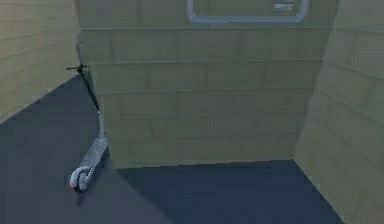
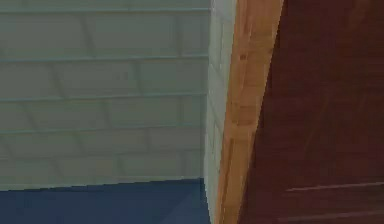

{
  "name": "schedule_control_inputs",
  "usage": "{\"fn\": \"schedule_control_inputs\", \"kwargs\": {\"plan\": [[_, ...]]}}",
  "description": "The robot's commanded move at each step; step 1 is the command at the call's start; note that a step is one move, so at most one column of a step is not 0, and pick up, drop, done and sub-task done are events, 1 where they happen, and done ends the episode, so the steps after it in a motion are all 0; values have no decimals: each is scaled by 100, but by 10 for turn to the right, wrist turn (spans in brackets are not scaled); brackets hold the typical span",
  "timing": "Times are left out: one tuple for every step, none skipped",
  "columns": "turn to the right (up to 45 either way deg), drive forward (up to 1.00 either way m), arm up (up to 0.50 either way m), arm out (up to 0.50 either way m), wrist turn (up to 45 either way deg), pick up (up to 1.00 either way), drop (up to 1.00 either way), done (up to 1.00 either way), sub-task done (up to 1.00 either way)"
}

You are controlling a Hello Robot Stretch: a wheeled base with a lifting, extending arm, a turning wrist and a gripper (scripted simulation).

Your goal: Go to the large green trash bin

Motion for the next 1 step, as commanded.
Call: {"fn": "schedule_control_inputs", "kwargs": {"plan": [[-450,0,0,0,0,0,0,0,0]]}}
